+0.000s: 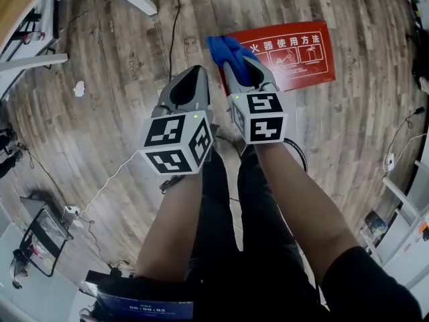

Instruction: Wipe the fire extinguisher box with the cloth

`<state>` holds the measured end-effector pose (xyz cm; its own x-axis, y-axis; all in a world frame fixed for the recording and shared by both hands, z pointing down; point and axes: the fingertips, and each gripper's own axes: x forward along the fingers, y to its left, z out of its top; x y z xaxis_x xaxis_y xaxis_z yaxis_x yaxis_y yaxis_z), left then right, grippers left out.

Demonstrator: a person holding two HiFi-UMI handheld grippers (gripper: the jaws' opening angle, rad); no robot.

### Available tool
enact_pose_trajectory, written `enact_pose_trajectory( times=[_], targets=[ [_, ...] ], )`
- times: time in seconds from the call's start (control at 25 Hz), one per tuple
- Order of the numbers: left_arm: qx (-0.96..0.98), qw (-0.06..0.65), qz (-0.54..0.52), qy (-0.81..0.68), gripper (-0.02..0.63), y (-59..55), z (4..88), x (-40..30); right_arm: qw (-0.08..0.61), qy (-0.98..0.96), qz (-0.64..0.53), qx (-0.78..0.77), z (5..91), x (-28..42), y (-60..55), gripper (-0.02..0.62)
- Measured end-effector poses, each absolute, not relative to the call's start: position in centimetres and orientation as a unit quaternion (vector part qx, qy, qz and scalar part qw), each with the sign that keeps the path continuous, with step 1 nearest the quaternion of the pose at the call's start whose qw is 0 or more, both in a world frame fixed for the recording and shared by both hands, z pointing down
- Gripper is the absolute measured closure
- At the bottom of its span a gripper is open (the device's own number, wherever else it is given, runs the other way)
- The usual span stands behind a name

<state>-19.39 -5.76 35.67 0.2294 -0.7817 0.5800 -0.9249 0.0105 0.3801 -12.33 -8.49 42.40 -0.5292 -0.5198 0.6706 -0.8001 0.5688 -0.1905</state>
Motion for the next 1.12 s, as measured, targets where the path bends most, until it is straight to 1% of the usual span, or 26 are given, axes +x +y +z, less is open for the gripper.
enact_pose_trajectory(
  times=[0.24, 0.48, 0.84, 1.12],
  targets=[
    [0.689, 0.373, 0.106, -0.612, 0.606, -6.5, 36.8, -19.5, 0.31, -0.836, 0.243, 0.382, 43.6, -12.5, -9.1, 0.465],
    [0.684, 0.379, 0.12, -0.611, 0.606, -7.6, 38.1, -17.9, 0.314, -0.83, 0.248, 0.388, 44.2, -10.7, -10.3, 0.465],
    [0.699, 0.385, 0.136, -0.587, 0.606, -10.4, 39.5, -11.4, 0.313, -0.812, 0.239, 0.431, 44.8, -2.4, -14.3, 0.466],
    [0.713, 0.381, 0.145, -0.57, 0.606, -13.4, 39.6, -4.8, 0.314, -0.788, 0.244, 0.471, 44.9, 6.9, -17.9, 0.466]
  ],
)
